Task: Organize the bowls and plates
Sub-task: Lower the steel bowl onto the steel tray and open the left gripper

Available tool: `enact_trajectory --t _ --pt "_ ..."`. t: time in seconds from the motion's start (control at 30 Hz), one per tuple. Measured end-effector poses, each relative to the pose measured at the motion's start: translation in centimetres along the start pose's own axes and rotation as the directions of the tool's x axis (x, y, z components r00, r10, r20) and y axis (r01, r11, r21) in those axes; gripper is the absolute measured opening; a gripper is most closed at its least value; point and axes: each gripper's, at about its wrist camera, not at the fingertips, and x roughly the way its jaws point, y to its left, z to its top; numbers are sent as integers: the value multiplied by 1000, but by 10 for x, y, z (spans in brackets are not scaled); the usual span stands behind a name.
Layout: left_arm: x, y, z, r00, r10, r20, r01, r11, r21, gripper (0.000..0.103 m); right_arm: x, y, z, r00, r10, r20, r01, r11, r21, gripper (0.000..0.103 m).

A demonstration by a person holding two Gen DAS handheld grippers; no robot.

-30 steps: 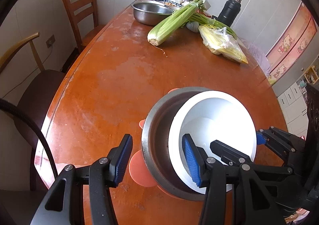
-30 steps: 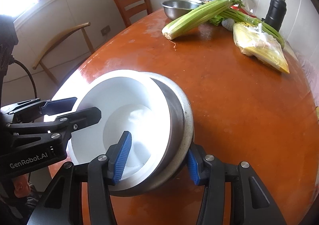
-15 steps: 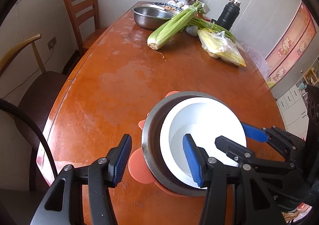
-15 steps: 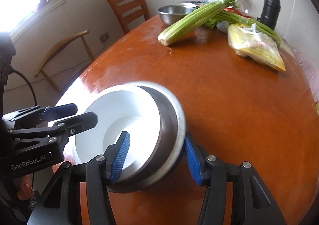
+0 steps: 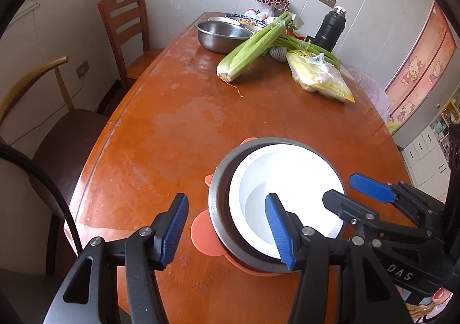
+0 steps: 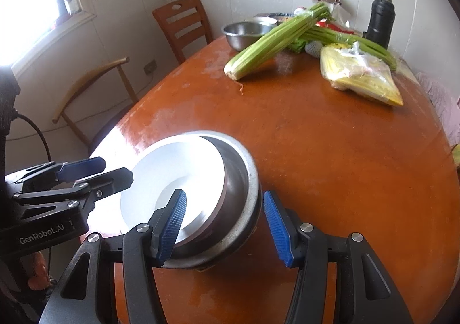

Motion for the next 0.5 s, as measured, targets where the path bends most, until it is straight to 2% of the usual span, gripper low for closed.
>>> enact_trajectory --t 0.5 --pt "-30 -22 -17 998 14 66 -16 999 28 59 -39 -5 -16 997 -4 82 3 1000 17 58"
